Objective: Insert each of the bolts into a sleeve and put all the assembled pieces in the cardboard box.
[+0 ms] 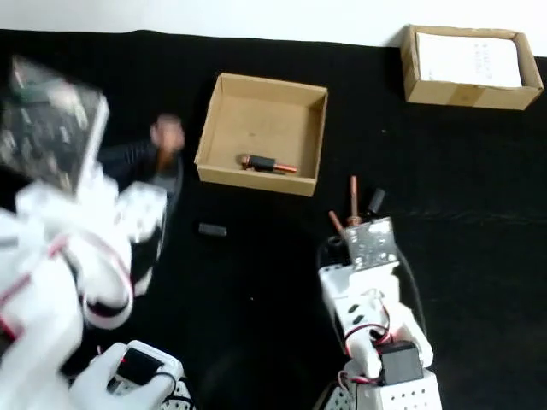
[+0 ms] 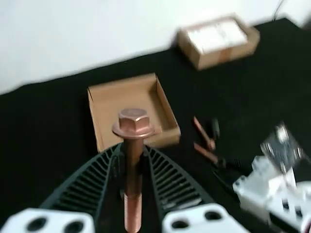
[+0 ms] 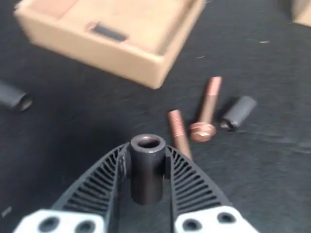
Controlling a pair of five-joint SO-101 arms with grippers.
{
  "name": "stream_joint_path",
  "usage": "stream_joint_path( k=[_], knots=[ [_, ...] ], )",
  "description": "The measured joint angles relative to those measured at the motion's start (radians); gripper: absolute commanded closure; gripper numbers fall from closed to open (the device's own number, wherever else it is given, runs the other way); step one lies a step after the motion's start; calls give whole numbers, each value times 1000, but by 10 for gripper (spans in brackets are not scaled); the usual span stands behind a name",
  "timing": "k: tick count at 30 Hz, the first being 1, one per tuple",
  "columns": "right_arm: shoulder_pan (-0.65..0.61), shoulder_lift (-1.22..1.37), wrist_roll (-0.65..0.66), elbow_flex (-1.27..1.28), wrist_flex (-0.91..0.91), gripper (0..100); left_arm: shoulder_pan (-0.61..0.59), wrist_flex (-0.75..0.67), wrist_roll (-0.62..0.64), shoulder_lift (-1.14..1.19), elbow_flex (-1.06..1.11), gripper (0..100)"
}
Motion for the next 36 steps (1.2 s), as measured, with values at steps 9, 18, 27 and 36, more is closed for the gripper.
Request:
stream_joint_path(
  k=[9, 18, 27, 36],
  knots=[
    [-331, 0, 144, -117, 78, 991, 3, -261, 0, -526, 818, 991],
    [-396, -2, 218, -230, -87, 991, 6, -661, 0, -899, 1433, 991],
    [-330, -2, 213, -109, -351, 991, 160, -1014, 15, -985, 1697, 991],
    [-269, -2, 71, 63, -583, 991, 196, -1076, 101, -987, 1732, 991]
  ],
)
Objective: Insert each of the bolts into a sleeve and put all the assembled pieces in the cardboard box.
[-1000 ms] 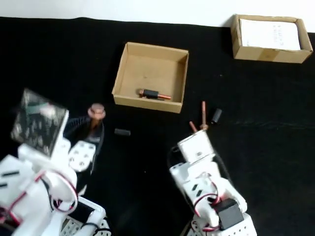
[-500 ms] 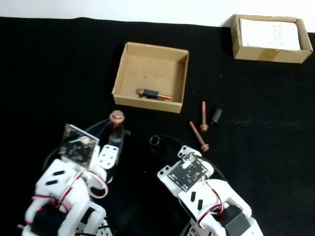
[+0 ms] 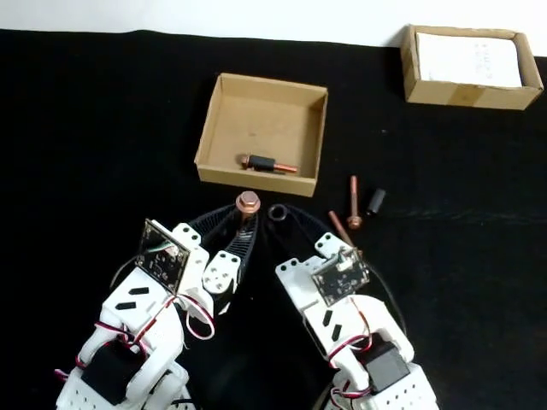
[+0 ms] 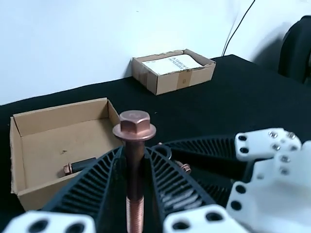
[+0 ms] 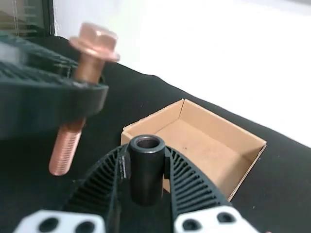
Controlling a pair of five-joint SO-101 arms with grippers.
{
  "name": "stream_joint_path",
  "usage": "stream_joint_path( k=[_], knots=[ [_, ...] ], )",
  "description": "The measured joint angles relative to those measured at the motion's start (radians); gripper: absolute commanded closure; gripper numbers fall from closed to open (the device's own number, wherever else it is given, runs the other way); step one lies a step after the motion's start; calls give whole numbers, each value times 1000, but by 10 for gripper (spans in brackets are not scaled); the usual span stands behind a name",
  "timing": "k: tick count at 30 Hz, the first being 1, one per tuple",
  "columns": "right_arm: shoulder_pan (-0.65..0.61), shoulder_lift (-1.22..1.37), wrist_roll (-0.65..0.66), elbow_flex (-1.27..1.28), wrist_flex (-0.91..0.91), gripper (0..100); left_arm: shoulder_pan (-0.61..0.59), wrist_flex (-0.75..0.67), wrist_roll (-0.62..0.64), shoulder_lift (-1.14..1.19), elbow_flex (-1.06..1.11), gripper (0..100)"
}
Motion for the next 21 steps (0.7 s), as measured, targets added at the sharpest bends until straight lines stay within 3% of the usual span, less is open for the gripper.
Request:
stream_joint_path(
  k=[9, 15, 21],
  knots=[
    [2, 2, -147, 34, -2, 991, 2, -144, 38, 0, 5, 991],
    [2, 2, -155, 34, -2, 991, 0, -192, 38, 29, 11, 991],
    [-6, 2, -155, 34, -2, 991, 6, -388, 38, 172, 11, 991]
  ],
)
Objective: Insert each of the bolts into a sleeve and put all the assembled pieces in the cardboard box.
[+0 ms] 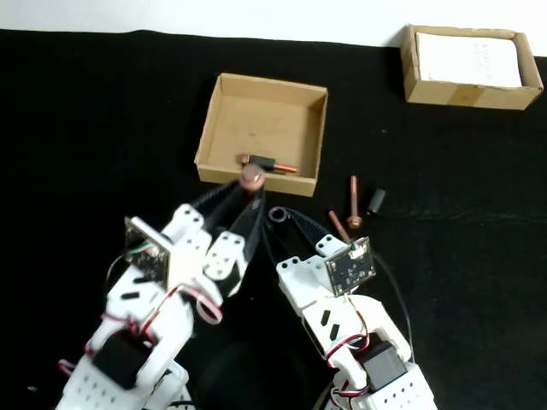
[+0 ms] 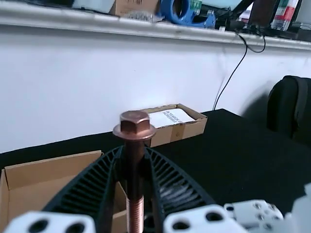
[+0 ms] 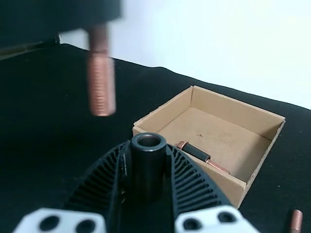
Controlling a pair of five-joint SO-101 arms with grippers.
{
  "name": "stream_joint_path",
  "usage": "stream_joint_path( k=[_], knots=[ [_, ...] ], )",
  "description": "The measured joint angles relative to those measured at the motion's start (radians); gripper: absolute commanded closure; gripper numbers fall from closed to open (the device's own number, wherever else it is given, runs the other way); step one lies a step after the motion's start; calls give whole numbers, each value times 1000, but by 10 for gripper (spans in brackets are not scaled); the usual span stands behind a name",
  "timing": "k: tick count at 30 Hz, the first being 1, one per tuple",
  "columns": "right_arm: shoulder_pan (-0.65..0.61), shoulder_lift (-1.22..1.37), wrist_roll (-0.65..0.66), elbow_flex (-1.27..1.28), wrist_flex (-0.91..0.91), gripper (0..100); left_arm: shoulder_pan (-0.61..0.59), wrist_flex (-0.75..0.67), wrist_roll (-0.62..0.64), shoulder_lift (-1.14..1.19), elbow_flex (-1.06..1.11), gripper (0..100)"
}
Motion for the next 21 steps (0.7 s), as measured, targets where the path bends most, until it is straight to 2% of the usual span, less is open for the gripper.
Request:
stream_joint_path(
  k=[10, 21],
  knots=[
    [0, 2, 0, 0, 0, 991, 103, -74, -3, 173, 0, 991],
    [0, 2, 0, 0, 0, 991, 107, -176, -3, 267, -2, 991]
  ],
)
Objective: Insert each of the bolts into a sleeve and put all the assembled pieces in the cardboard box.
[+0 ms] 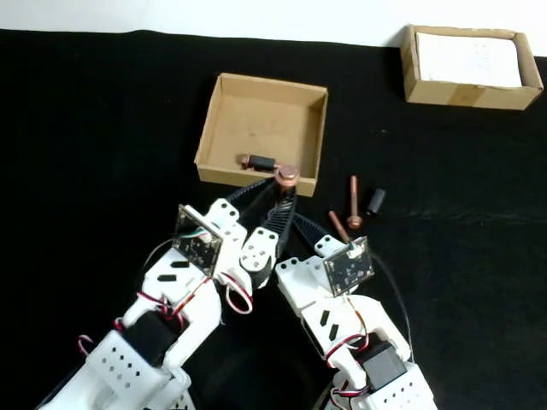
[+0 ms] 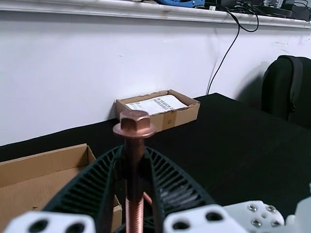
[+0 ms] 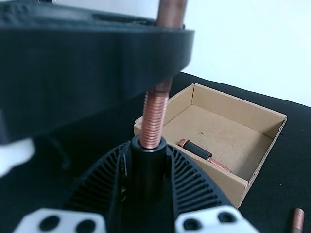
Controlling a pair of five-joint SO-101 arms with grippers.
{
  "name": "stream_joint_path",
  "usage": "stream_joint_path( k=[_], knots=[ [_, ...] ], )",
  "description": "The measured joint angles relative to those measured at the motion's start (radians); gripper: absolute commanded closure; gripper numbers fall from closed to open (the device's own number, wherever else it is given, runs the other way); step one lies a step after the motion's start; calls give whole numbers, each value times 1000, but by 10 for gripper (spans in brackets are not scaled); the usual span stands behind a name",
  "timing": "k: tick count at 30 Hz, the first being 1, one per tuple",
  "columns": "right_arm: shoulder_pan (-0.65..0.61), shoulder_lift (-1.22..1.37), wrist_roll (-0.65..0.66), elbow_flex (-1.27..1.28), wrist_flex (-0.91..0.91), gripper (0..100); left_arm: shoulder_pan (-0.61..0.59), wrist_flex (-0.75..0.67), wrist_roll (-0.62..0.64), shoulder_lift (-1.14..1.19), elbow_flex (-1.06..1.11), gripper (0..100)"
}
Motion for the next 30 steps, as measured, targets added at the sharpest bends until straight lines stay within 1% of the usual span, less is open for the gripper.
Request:
stream_joint_path(
  k=[7, 11, 18, 23, 26, 28, 30],
  knots=[
    [0, 0, 0, 0, 2, 991, -3, -3, 0, 15, 0, 991],
    [14, 0, 0, 0, 0, 991, -37, -2, 2, 21, 2, 991],
    [31, -2, 0, 2, 0, 991, -32, -2, 3, 20, 5, 991],
    [35, -2, 0, 2, 0, 991, 8, -2, 3, 20, 49, 988],
    [37, -2, 0, 2, 0, 991, 11, 6, 3, 20, 51, 986],
    [37, -2, 0, 2, 0, 991, 12, 52, 3, 20, 51, 957],
    [35, 0, 0, 2, 2, 991, 12, 109, 8, 18, 48, 900]
  ],
)
